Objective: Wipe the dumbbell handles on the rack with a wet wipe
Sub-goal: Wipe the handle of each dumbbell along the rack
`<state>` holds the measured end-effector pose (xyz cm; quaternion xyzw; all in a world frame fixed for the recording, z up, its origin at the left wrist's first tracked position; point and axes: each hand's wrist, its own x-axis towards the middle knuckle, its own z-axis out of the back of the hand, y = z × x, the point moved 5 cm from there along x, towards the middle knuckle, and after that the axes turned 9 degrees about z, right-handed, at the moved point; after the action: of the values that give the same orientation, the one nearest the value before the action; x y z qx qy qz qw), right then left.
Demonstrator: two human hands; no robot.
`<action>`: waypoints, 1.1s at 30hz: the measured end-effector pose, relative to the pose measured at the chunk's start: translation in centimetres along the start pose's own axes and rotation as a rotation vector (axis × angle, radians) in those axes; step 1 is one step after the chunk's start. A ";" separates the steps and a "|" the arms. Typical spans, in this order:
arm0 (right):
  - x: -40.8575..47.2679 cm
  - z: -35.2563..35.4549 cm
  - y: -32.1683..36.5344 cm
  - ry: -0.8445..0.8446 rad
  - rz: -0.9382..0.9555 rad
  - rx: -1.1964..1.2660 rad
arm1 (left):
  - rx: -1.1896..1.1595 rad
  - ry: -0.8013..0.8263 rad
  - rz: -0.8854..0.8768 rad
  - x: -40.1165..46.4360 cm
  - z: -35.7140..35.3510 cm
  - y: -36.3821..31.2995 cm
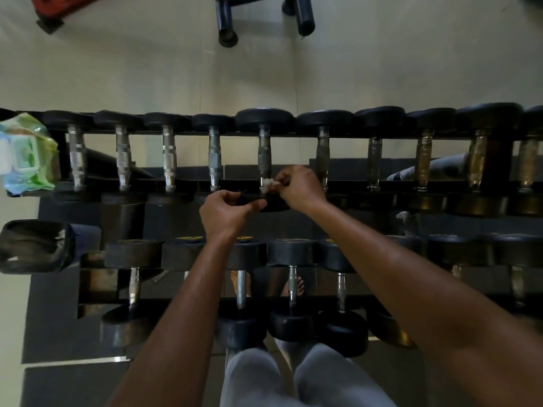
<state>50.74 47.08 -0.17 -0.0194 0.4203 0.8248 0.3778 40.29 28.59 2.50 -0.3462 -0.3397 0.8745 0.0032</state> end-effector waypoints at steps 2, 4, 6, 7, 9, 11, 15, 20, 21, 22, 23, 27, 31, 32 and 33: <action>0.2 0.0 -0.2 0.026 -0.033 -0.049 | -0.008 -0.001 0.002 -0.1 -0.1 0.0; 0.9 0.0 -0.2 0.060 -0.067 -0.056 | -0.017 0.000 -0.001 -0.1 -0.1 0.0; 1.5 -0.2 -0.3 0.100 -0.102 -0.021 | -0.010 0.002 -0.009 -0.1 -0.1 -0.1; 1.7 -0.3 -0.3 0.119 -0.115 -0.002 | -0.007 0.002 -0.012 -0.1 -0.1 -0.1; 2.0 -0.5 -0.5 0.144 -0.139 0.020 | -0.007 0.005 -0.017 0.0 0.0 0.0; 2.2 -0.5 -0.6 0.166 -0.164 0.043 | -0.010 0.014 -0.023 0.0 0.0 0.0; 2.1 0.0 -0.6 0.202 -0.231 0.193 | -0.018 0.041 -0.039 -0.1 -0.2 -0.1; 2.5 0.8 -0.4 0.073 -0.323 0.576 | -0.026 0.033 -0.021 0.2 -0.2 0.0; 2.9 1.0 -0.2 0.043 -0.338 0.585 | -0.026 0.033 -0.025 0.3 -0.3 0.0; 3.2 1.1 -0.1 0.030 -0.359 0.582 | -0.025 0.033 -0.029 0.4 -0.3 0.1; 3.4 1.1 0.2 0.024 -0.389 0.594 | -0.024 0.031 -0.034 0.4 -0.3 0.2; 4.7 1.3 0.8 -0.038 -0.446 0.716 | -0.035 0.036 -0.044 0.5 -0.5 0.4; 5.7 1.7 1.3 -0.119 -0.423 0.810 | -0.047 0.041 -0.065 0.4 -0.7 0.7; 5.7 1.7 1.4 -0.128 -0.406 0.808 | -0.050 0.042 -0.068 0.4 -0.7 0.8; 5.5 1.8 1.4 -0.154 -0.385 0.801 | -0.053 0.042 -0.071 0.4 -0.7 0.8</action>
<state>46.44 51.22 0.02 0.1118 0.6657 0.5107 0.5324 40.61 28.44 1.40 -0.3522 -0.3747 0.8571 0.0324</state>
